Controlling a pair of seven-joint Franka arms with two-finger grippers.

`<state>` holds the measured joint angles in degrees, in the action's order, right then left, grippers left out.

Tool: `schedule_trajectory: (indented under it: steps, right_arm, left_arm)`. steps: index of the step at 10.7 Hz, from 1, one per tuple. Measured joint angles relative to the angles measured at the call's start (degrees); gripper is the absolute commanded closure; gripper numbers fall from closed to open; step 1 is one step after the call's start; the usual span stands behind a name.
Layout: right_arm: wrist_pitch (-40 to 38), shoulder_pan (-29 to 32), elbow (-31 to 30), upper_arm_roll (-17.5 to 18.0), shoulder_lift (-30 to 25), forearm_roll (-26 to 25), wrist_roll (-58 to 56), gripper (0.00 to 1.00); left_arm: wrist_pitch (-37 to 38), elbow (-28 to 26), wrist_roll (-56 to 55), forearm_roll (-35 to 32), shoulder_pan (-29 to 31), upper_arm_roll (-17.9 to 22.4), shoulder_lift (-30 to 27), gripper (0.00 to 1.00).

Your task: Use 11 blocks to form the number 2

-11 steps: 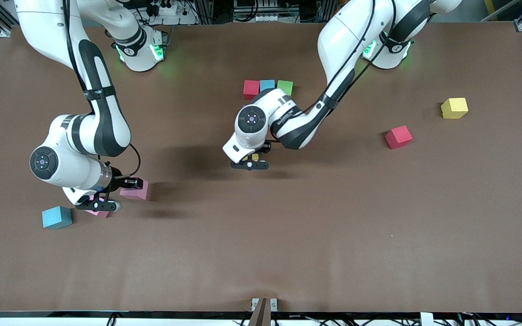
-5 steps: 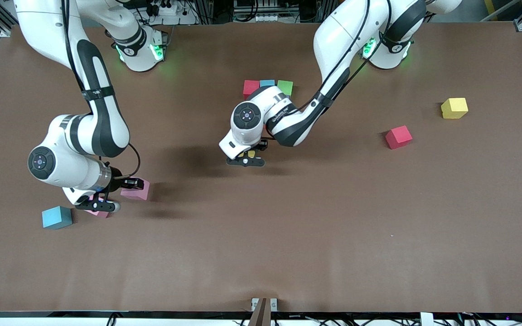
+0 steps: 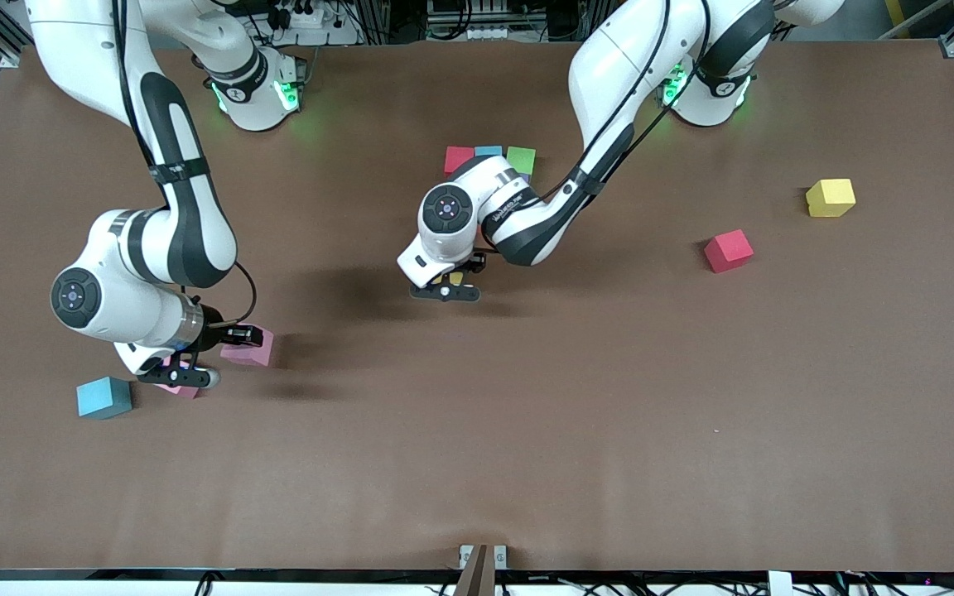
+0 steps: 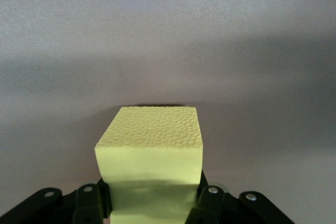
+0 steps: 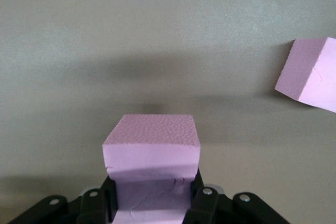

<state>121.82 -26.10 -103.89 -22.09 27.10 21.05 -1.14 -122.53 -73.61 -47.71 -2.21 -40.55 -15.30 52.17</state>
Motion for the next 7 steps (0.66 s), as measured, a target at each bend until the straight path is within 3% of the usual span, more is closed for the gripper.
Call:
schedule_trajectory:
  steps: [3,5,7]
  right_arm:
    - [0.0,-0.08,0.0,0.11,0.0,0.05,0.0,0.73]
    - [0.0,-0.09,0.03,0.11,0.0,0.06,0.0,0.74]
    - [-0.01,-0.08,0.19,0.11,0.0,0.07,0.0,0.74]
  left_arm:
    - [-0.09,0.0,0.0,0.0,-0.26,0.04,0.32,0.83]
    - [-0.18,0.0,0.0,0.0,-0.26,0.1,0.51,0.67]
    - [-0.36,0.0,0.0,0.0,-0.26,0.12,0.53,0.6]
